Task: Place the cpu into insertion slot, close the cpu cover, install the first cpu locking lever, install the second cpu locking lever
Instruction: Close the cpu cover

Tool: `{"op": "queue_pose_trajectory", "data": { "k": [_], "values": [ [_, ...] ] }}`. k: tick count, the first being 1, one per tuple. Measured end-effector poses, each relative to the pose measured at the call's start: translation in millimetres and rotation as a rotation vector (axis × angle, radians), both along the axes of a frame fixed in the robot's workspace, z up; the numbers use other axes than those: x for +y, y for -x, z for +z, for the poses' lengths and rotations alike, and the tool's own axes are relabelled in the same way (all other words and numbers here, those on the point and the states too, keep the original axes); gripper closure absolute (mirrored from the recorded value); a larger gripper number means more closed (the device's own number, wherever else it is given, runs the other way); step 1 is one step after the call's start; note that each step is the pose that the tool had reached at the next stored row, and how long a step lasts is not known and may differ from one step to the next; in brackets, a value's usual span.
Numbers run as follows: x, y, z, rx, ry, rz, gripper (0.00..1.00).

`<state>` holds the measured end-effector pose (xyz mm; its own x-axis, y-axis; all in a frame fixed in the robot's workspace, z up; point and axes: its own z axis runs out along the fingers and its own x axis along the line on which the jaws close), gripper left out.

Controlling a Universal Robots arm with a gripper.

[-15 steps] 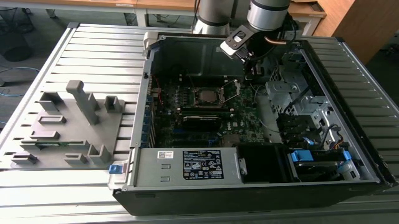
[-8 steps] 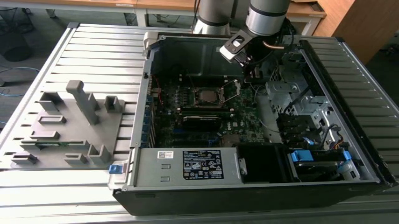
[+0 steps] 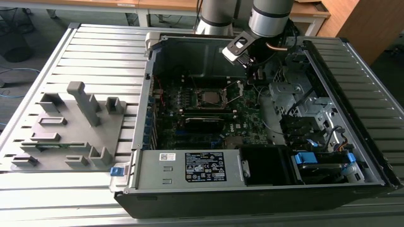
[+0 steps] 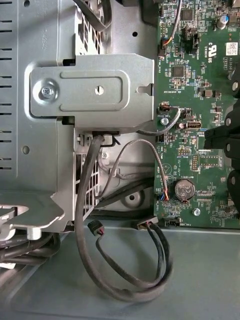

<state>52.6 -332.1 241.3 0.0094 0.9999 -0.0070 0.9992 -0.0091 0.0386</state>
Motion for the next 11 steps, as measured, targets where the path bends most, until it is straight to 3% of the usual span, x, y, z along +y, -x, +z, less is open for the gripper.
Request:
{"op": "queue_pose_trajectory", "data": {
  "k": [6, 11],
  "values": [
    [0.0, 1.0, -0.2, 0.0000, -0.0003, 0.000, 0.90],
    [0.0, 8.1, -0.1, -0.0020, -0.0007, 0.000, 0.90]
  ]
}}
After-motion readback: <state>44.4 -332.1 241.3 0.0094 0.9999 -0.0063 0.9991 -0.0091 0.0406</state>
